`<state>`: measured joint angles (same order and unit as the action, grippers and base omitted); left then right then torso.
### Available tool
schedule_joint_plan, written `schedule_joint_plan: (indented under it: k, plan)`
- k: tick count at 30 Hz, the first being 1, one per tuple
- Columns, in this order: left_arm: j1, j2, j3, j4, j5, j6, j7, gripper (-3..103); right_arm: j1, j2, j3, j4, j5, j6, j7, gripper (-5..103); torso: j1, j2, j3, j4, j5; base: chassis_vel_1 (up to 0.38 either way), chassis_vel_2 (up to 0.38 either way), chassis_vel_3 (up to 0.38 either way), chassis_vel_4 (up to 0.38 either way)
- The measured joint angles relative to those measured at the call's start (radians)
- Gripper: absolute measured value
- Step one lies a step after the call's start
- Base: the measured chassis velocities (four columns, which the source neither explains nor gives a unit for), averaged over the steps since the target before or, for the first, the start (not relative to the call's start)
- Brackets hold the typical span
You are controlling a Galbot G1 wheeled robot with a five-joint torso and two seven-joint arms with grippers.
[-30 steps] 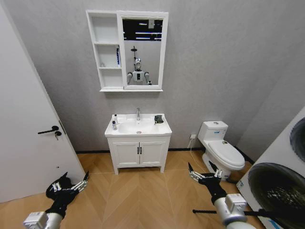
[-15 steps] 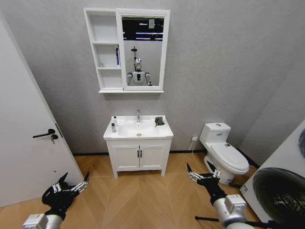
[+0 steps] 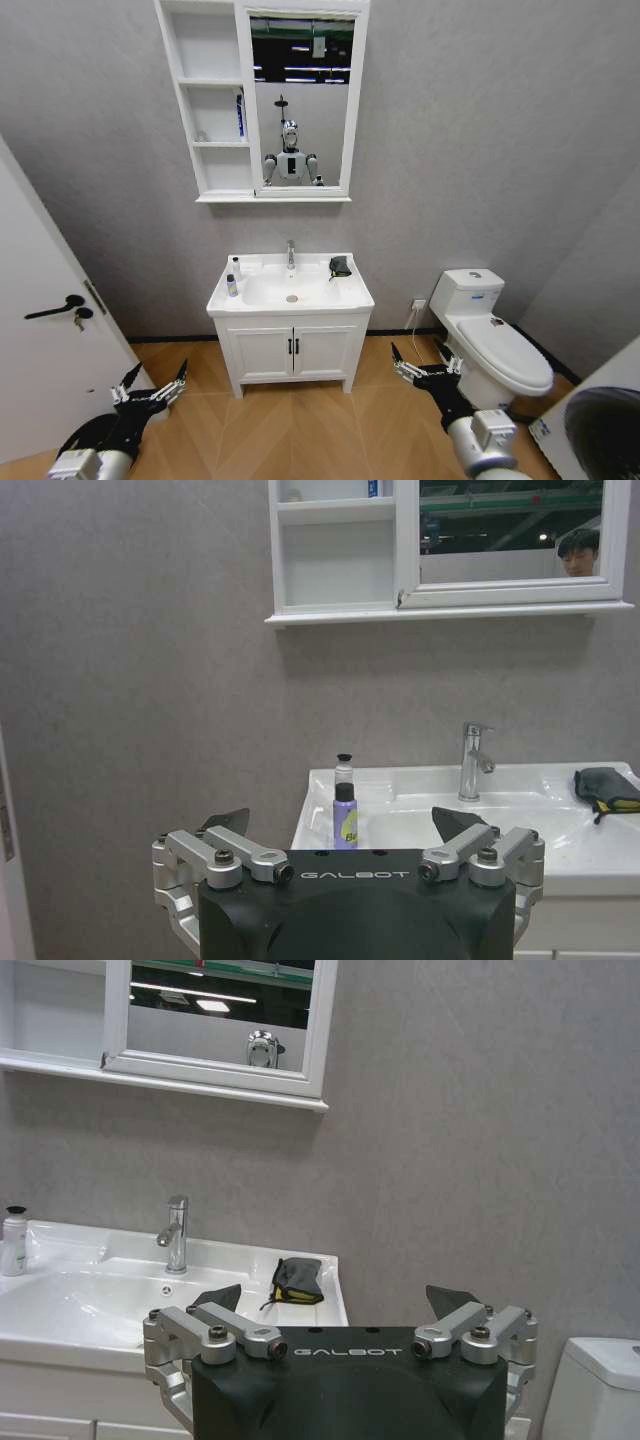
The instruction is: Move facial cleanser and shampoo from washbasin to cabinet, then wipe washbasin with towel.
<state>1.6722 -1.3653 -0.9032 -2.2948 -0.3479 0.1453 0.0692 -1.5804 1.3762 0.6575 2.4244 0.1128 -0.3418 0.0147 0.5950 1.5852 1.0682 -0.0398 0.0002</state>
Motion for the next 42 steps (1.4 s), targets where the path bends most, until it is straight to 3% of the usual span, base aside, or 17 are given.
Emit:
schedule_joint_plan:
  k: [19, 26, 29, 35, 38, 42]
  plan:
    - [-0.011, -0.015, 0.018, 0.011, 0.013, 0.0, -0.003, 100, 0.008, -0.005, -0.024, -0.014, -0.01, 0.016, 0.004, 100, 0.001, 0.0, 0.0, -0.0003, -0.0007, -0.342, 0.35, 0.337, -0.342]
    - [0.0, -0.036, 0.025, 0.009, 0.034, -0.02, -0.003, 100, 0.009, -0.002, -0.03, -0.02, -0.016, 0.017, 0.006, 100, 0.0, 0.0, 0.0, -0.0011, -0.0003, -0.101, 0.069, 0.006, -0.034]
    - [0.009, -0.042, 0.022, 0.009, 0.035, -0.034, -0.003, 100, 0.01, 0.001, -0.031, -0.022, -0.02, 0.017, 0.008, 100, -0.002, 0.001, -0.001, 0.0001, -0.0002, 0.094, -0.046, -0.056, 0.013]
    - [0.035, -0.055, 0.018, 0.034, 0.038, -0.089, 0.017, 100, 0.017, 0.007, -0.029, -0.023, -0.021, 0.015, 0.015, 100, -0.002, 0.001, -0.001, -0.0001, -0.0002, 0.081, -0.06, -0.03, 0.061]
    - [0.046, -0.067, 0.028, 0.098, 0.075, -0.183, 0.058, 100, 0.016, 0.012, -0.027, -0.021, -0.021, 0.014, 0.026, 100, 0.0, 0.0, 0.0, -0.0003, -0.0001, 0.0, 0.0, 0.0, 0.0]
    - [0.036, -0.069, 0.043, 0.149, 0.084, -0.202, 0.068, 100, 0.011, 0.015, -0.027, -0.009, -0.021, 0.011, 0.03, 100, 0.0, 0.0, 0.0, 0.0, -0.0003, 0.0, 0.0, 0.0, 0.0]
